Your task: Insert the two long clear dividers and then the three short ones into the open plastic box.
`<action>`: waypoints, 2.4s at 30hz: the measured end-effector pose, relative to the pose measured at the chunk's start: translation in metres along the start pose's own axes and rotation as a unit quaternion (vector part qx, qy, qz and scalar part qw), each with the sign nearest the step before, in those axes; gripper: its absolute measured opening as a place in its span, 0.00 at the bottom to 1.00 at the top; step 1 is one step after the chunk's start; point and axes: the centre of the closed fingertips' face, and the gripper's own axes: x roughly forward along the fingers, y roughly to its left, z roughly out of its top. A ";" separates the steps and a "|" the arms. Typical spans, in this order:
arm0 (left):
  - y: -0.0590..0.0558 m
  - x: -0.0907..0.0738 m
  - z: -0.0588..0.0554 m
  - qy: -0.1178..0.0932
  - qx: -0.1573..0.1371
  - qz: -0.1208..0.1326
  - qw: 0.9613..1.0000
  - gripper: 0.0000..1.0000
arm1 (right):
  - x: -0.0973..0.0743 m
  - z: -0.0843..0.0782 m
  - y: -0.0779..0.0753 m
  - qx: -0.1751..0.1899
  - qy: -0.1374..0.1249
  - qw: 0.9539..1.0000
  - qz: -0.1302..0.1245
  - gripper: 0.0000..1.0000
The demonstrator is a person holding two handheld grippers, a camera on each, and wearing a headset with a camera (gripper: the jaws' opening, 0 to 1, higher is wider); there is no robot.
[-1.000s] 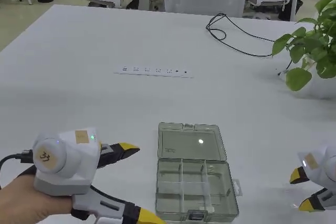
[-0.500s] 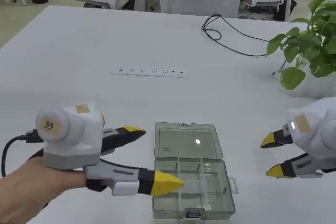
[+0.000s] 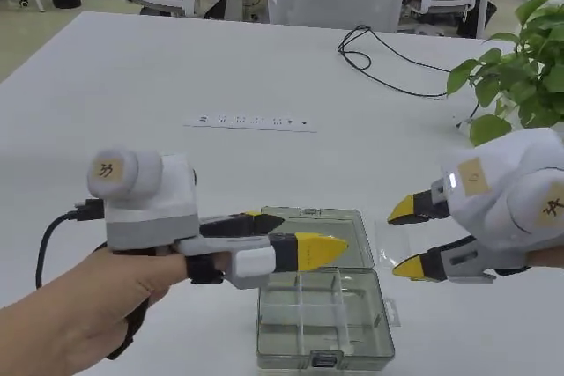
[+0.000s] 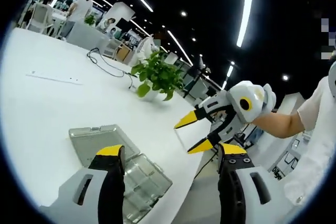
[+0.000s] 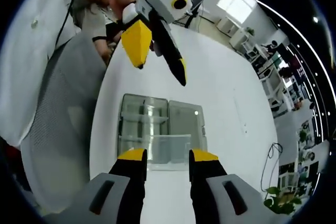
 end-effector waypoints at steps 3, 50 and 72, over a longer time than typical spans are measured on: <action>-0.003 0.005 -0.005 0.011 -0.031 -0.007 0.999 0.59 | -0.001 0.011 0.001 -0.001 -0.006 1.000 -0.002 0.33; -0.023 0.023 -0.022 0.021 -0.139 -0.032 0.990 0.00 | -0.001 0.052 0.013 -0.041 -0.018 0.999 0.000 0.33; -0.026 0.010 -0.033 0.057 0.049 -0.041 0.996 0.00 | -0.037 0.065 0.003 0.063 -0.103 0.990 0.066 0.33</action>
